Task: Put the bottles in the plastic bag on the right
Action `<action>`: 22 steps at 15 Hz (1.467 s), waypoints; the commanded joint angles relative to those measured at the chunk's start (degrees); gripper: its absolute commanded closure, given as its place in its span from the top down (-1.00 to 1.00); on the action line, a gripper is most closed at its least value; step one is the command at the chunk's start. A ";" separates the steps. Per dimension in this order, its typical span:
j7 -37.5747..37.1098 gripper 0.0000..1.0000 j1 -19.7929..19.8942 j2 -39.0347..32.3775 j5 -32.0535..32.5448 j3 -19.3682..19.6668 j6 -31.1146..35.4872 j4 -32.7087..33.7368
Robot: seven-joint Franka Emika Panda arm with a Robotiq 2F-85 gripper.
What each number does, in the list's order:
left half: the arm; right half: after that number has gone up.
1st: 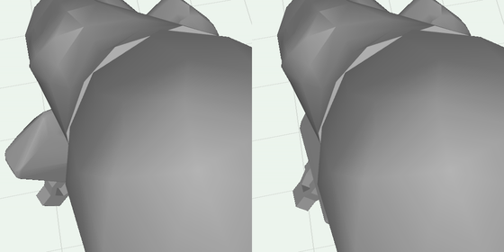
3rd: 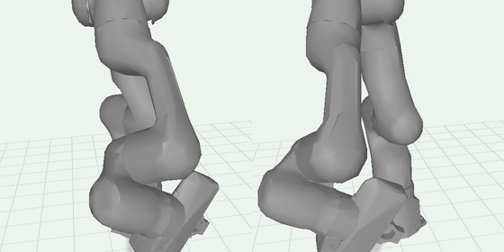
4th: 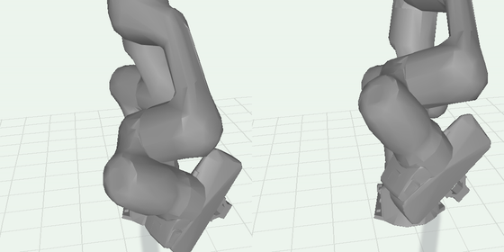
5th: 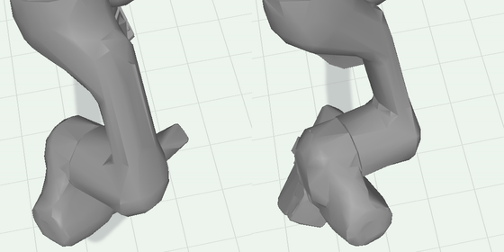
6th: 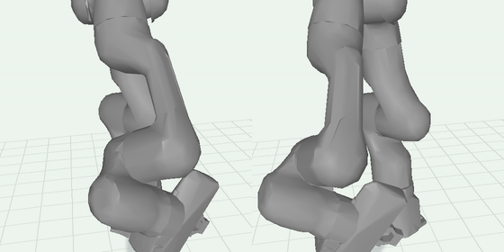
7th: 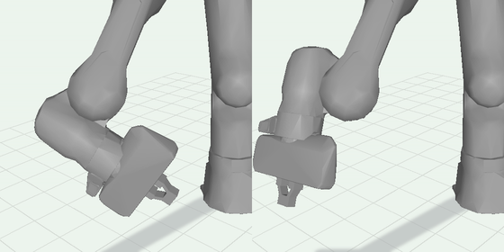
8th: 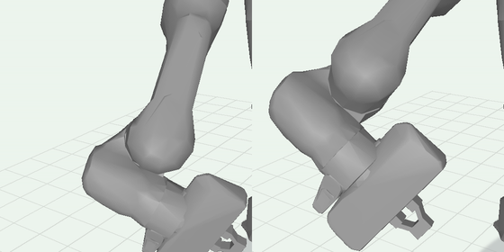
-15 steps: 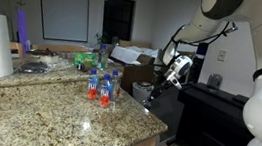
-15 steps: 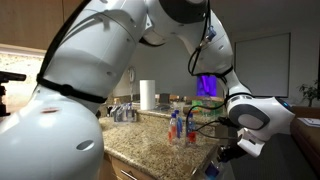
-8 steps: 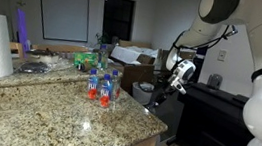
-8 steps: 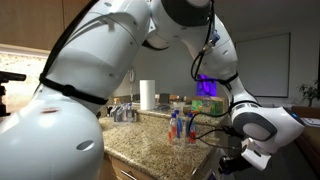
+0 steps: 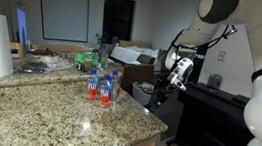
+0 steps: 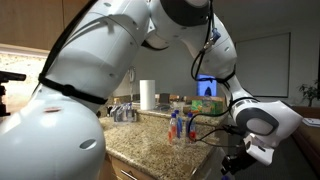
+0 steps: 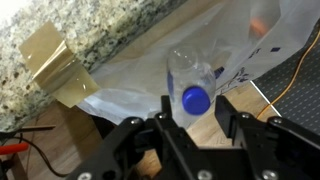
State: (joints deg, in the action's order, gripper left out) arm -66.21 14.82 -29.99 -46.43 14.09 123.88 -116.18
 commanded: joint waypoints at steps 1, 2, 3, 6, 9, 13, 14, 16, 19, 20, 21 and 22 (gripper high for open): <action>0.16 0.59 -1.67 1.99 4.57 0.35 -0.88 0.36; 0.15 0.71 -2.27 2.81 5.85 0.12 -0.88 0.69; 0.29 0.86 -2.76 3.72 6.93 -0.21 -1.02 1.26; 0.14 1.00 -5.54 8.66 11.81 -1.45 -2.15 4.15; 0.59 1.00 -7.87 13.02 16.09 -3.83 -4.04 7.88; 0.18 1.00 -11.53 18.27 21.01 -7.88 -8.98 14.23; -0.25 1.00 -12.69 19.11 22.79 -8.91 -10.69 16.18; 0.51 1.00 -14.65 19.79 25.94 -10.86 -13.99 19.66; 3.14 1.00 -16.94 20.04 30.24 -13.16 -17.78 22.23; 4.26 1.00 -17.50 20.00 31.88 -13.67 -18.29 22.43; 5.34 1.00 -18.00 19.88 33.93 -13.98 -18.27 22.19; 6.65 1.00 -18.39 19.82 36.14 -14.16 -17.71 21.51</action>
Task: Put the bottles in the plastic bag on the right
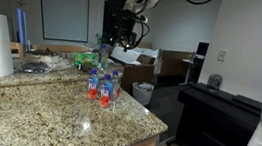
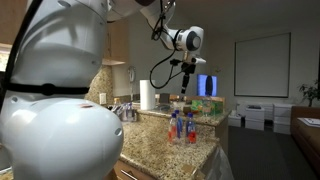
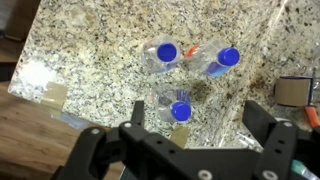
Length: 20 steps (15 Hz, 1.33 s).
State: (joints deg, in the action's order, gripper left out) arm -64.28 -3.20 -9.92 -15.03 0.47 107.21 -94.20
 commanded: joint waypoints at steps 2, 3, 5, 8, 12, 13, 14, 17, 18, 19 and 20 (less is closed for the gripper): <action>6.87 1.00 -1.02 -0.72 10.15 -0.43 0.74 -1.85; 8.41 1.00 -0.95 -1.29 12.93 -0.16 1.54 -2.12; 9.35 1.00 -0.64 -1.74 15.07 0.16 6.30 -4.37; 7.91 1.00 -0.78 -2.64 13.88 0.28 6.51 -3.61; 7.70 1.00 -1.03 -3.32 14.25 0.28 8.82 -4.67; 7.62 1.00 -1.23 -4.55 14.04 0.06 8.60 -3.76; 7.61 1.00 -1.42 -5.20 14.15 -0.06 9.09 -3.49; 7.32 1.00 -2.28 -7.77 14.21 -0.26 9.71 -1.77; 7.34 1.00 -2.49 -8.47 14.25 -0.22 10.25 -1.32; 7.11 1.00 -2.80 -9.10 14.60 -0.04 11.31 -0.88; 7.15 1.00 -2.92 -9.95 14.54 0.09 11.47 -0.08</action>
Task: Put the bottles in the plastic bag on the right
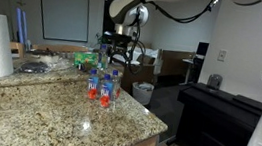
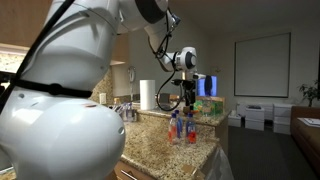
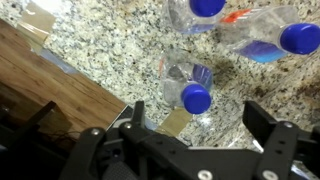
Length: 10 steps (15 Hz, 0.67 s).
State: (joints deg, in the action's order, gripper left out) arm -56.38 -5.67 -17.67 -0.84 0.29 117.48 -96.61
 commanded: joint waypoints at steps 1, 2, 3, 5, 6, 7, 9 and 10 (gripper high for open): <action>-0.87 1.00 -0.56 -2.94 0.48 0.46 1.15 3.03; -0.75 1.00 -0.54 -3.52 0.43 0.58 0.81 3.62; -0.48 1.00 -0.44 -4.04 0.24 0.66 0.33 4.03; -0.14 1.00 -0.36 -4.94 -0.01 0.82 -0.75 4.40; 0.11 1.00 -0.26 -5.32 -0.45 0.79 -1.31 4.41; 0.45 1.00 -0.15 -5.62 -0.87 0.72 -1.64 4.34; 0.50 1.00 -0.17 -6.36 -1.22 0.68 -2.41 4.41; 0.50 1.00 -0.21 -6.68 -1.23 0.70 -2.69 4.47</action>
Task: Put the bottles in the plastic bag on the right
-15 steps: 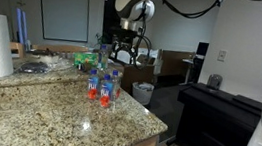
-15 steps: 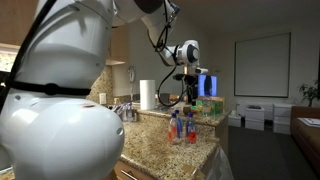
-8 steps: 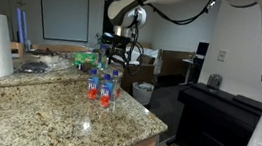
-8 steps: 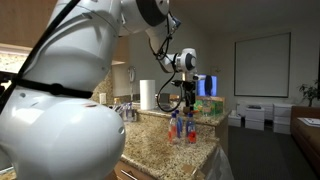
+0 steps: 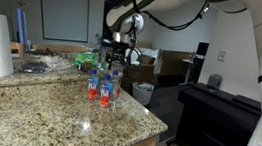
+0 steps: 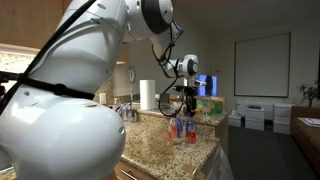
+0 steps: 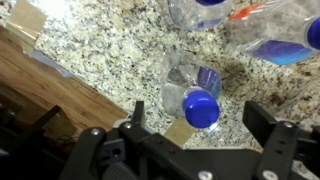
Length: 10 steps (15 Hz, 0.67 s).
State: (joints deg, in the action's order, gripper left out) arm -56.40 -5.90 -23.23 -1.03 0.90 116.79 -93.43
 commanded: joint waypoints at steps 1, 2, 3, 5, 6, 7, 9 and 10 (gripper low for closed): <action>0.33 0.87 -0.04 -1.44 -0.91 0.18 -2.11 1.36; 0.24 0.46 -0.06 -1.62 -0.74 0.29 -1.96 1.39; 0.22 0.39 -0.03 -1.72 -0.70 0.38 -1.81 1.43; 0.06 0.24 0.03 -1.74 -0.56 0.63 -1.83 1.69; 0.02 0.11 0.04 -1.69 -0.50 0.76 -1.70 1.65; 0.03 -0.04 0.08 -1.61 -0.53 0.86 -1.67 1.65; 0.00 -0.30 0.10 -1.58 -0.60 1.01 -1.71 1.65; -0.02 -0.42 0.08 -1.55 -0.61 1.05 -1.71 1.62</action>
State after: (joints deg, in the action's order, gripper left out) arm -56.40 -5.89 -24.52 -1.05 1.70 116.39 -92.85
